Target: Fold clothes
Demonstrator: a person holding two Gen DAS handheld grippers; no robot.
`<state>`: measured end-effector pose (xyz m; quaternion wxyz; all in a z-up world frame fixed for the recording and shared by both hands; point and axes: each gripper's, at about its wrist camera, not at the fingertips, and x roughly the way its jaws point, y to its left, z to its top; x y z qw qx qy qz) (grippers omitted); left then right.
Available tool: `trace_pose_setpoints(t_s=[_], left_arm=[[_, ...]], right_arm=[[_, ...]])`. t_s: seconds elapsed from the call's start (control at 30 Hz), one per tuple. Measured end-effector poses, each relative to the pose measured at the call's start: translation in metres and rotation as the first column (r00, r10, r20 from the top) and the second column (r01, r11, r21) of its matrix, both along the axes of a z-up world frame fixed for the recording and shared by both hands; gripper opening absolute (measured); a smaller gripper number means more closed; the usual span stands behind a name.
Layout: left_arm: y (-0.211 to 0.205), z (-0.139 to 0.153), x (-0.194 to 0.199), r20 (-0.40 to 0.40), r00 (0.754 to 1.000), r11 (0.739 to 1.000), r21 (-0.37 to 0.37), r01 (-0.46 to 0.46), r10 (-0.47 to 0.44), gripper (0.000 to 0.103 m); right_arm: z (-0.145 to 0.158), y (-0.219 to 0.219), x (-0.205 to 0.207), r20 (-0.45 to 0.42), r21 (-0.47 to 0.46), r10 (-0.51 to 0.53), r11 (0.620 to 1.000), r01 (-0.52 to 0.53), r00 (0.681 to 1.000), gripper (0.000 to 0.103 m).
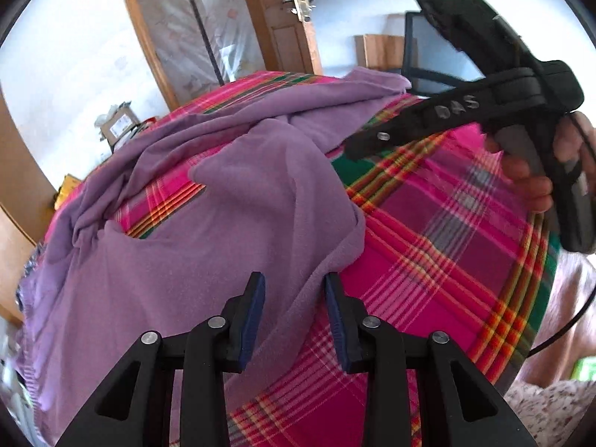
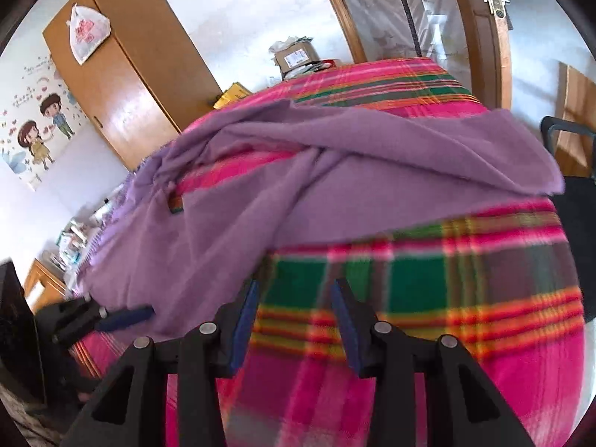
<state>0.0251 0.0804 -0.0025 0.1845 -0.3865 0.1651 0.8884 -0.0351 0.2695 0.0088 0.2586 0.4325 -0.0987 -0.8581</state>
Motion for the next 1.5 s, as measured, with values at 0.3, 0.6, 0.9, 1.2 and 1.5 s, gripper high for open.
trace_pose_setpoints(t_s=[0.3,0.6,0.9,1.2,1.5], left_arm=[[-0.008,0.0,-0.007,0.035,0.999,0.997,0.077,-0.01,0.007,0.014],[-0.016,-0.001,-0.007,0.058,0.998,0.994,0.109,-0.031,0.025,0.014],[-0.035,0.004,-0.005,0.077,0.995,0.981,0.182,-0.07,0.057,0.009],[-0.05,0.013,0.004,0.069,0.994,0.967,0.238,-0.095,0.081,0.009],[-0.059,0.019,0.019,0.054,0.994,0.962,0.253,-0.104,0.093,0.009]], right_arm=[[-0.005,-0.022,-0.048,0.043,-0.084,0.009,0.996,-0.005,0.999,0.042],[-0.008,-0.016,-0.057,0.108,-0.168,-0.022,0.985,0.04,0.994,0.01],[0.009,0.005,-0.027,0.059,-0.223,-0.099,0.969,0.11,0.993,0.007],[0.029,0.015,0.02,-0.031,-0.218,-0.161,0.964,0.15,0.987,0.007],[0.041,0.012,0.056,-0.106,-0.161,-0.155,0.977,0.137,0.982,0.007]])
